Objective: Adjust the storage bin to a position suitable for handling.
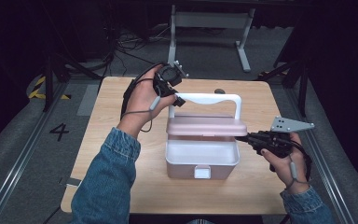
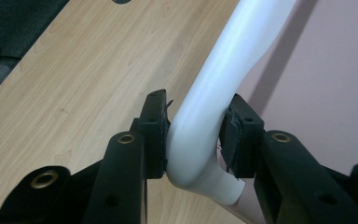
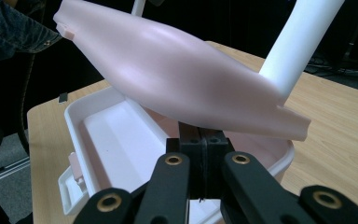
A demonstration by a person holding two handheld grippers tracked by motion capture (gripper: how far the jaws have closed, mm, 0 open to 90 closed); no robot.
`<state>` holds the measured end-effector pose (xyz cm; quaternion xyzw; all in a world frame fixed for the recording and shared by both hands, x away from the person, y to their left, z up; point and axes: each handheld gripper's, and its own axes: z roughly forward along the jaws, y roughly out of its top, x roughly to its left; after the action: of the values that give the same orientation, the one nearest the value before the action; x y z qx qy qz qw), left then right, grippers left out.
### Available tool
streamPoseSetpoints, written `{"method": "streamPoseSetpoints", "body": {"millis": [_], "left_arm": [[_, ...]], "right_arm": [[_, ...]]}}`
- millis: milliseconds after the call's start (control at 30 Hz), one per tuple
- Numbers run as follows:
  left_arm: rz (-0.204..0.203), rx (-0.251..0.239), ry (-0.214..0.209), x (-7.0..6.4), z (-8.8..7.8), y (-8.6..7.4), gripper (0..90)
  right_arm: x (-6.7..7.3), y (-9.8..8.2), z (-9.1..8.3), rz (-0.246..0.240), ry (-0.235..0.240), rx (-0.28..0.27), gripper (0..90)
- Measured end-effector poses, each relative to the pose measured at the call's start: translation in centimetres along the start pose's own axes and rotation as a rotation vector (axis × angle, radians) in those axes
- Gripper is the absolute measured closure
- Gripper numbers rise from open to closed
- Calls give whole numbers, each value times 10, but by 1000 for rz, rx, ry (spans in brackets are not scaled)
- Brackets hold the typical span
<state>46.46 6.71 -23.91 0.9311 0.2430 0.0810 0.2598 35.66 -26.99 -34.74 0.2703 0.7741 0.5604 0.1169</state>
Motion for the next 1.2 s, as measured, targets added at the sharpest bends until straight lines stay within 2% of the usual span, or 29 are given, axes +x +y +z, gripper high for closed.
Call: {"method": "streamPoseSetpoints", "body": {"millis": [67,167,267,467,600,800,900,967,1200], "left_arm": [[-12,-8,-9,0,0,-1,643],[-21,-42,-27,-2,-1,-2,552],[-28,-61,-17,-4,-4,-5,445],[-35,-99,12,-6,-17,-12,342],[-29,-122,27,-8,-29,-24,339],[-28,-139,57,-10,-36,-41,333],[-31,-143,57,-10,-41,-52,332],[-38,-163,66,-11,-43,-60,332],[-11,-171,65,-19,-48,-84,329]], "right_arm": [[0,0,0,2,1,0,900],[1,0,1,2,3,2,900],[1,0,1,1,1,2,900],[1,2,1,1,2,3,900],[0,3,-1,-2,-4,-3,900],[-1,7,-2,0,-9,-11,900],[-2,8,-2,-4,-12,-18,900],[-2,9,-2,-2,-14,-20,900],[-4,14,-5,6,-29,-36,900]]}}
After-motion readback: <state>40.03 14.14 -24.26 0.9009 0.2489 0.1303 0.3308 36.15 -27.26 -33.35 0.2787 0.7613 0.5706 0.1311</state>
